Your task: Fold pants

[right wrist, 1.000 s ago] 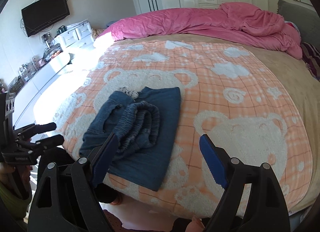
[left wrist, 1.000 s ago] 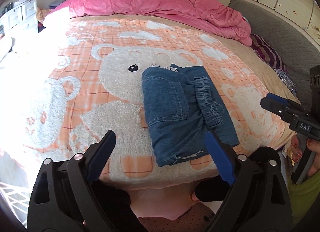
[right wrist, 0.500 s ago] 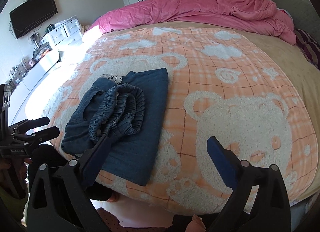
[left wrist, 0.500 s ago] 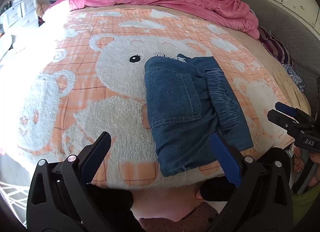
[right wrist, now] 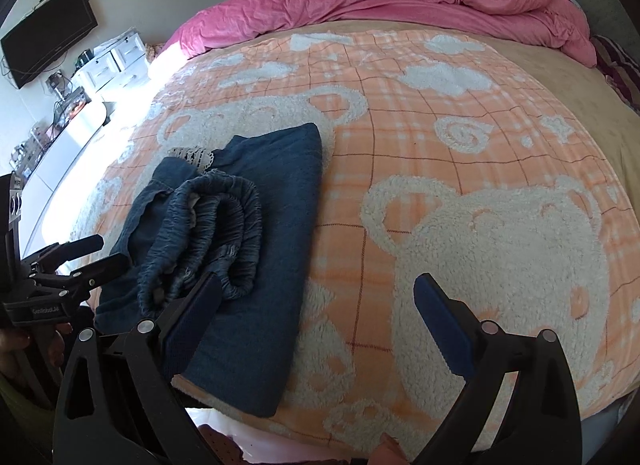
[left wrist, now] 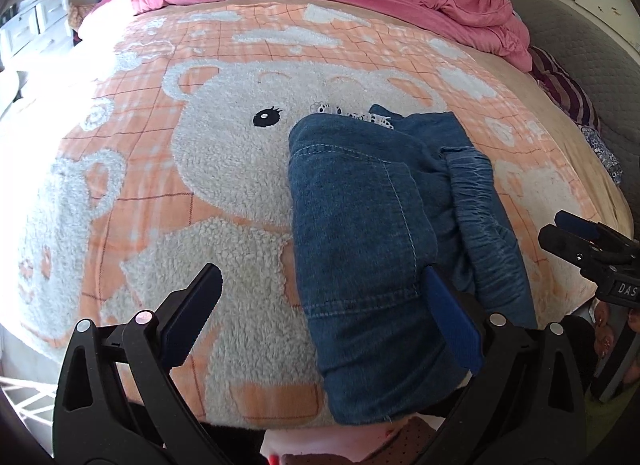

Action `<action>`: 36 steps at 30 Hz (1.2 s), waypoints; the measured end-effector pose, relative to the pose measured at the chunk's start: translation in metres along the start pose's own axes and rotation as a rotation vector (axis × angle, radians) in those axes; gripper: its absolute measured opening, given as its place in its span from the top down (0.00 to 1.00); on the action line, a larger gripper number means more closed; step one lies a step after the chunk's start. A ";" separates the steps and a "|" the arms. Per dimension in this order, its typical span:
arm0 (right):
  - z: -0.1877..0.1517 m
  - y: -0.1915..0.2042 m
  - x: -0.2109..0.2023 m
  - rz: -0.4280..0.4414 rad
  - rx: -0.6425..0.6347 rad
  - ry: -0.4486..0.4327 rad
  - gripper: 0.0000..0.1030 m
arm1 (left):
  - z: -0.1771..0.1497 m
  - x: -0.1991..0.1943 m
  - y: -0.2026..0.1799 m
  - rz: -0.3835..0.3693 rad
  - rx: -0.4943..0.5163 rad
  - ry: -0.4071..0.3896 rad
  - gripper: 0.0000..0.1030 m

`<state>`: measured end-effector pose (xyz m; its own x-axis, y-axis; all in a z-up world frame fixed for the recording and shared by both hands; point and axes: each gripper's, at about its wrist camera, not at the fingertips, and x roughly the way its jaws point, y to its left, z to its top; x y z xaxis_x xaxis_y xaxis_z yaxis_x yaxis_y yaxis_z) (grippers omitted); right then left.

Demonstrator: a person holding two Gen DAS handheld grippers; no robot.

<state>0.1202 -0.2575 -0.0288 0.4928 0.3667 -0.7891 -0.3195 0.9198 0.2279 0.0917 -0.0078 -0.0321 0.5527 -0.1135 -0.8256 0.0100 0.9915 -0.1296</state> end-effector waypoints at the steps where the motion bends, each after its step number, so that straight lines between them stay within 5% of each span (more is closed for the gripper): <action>1: 0.002 0.000 0.003 0.005 0.008 0.006 0.07 | 0.001 0.002 0.000 -0.001 0.002 0.000 0.10; 10: 0.006 0.010 0.025 -0.001 -0.031 0.013 0.08 | 0.004 0.028 -0.002 -0.022 -0.012 0.040 0.09; 11: 0.005 0.011 0.028 -0.008 -0.048 0.012 0.12 | 0.004 0.030 -0.001 -0.030 -0.024 0.041 0.09; 12: 0.004 0.011 0.033 0.000 -0.051 0.021 0.27 | 0.003 0.031 -0.001 -0.039 -0.038 0.039 0.10; 15: 0.001 0.008 0.038 0.025 -0.030 0.024 0.33 | 0.003 0.034 -0.005 -0.044 -0.031 0.023 0.10; 19: 0.004 0.007 0.040 0.115 0.002 0.036 0.57 | 0.005 0.036 -0.010 -0.073 -0.025 0.017 0.23; 21: 0.005 0.005 0.043 0.138 0.020 0.040 0.58 | 0.007 0.036 -0.012 -0.100 -0.028 0.014 0.32; 32: 0.012 0.008 0.060 0.181 0.044 0.014 0.57 | 0.011 0.038 -0.021 -0.099 -0.010 -0.003 0.41; 34: 0.011 0.010 0.058 0.217 0.045 0.014 0.78 | 0.012 0.037 -0.022 -0.100 -0.007 -0.008 0.45; 36: 0.010 0.016 0.053 0.193 0.019 -0.013 0.82 | 0.012 0.035 -0.025 -0.097 0.004 -0.016 0.49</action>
<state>0.1494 -0.2217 -0.0610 0.4342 0.5386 -0.7220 -0.3943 0.8343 0.3853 0.1209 -0.0352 -0.0509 0.5625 -0.2079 -0.8002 0.0676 0.9762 -0.2061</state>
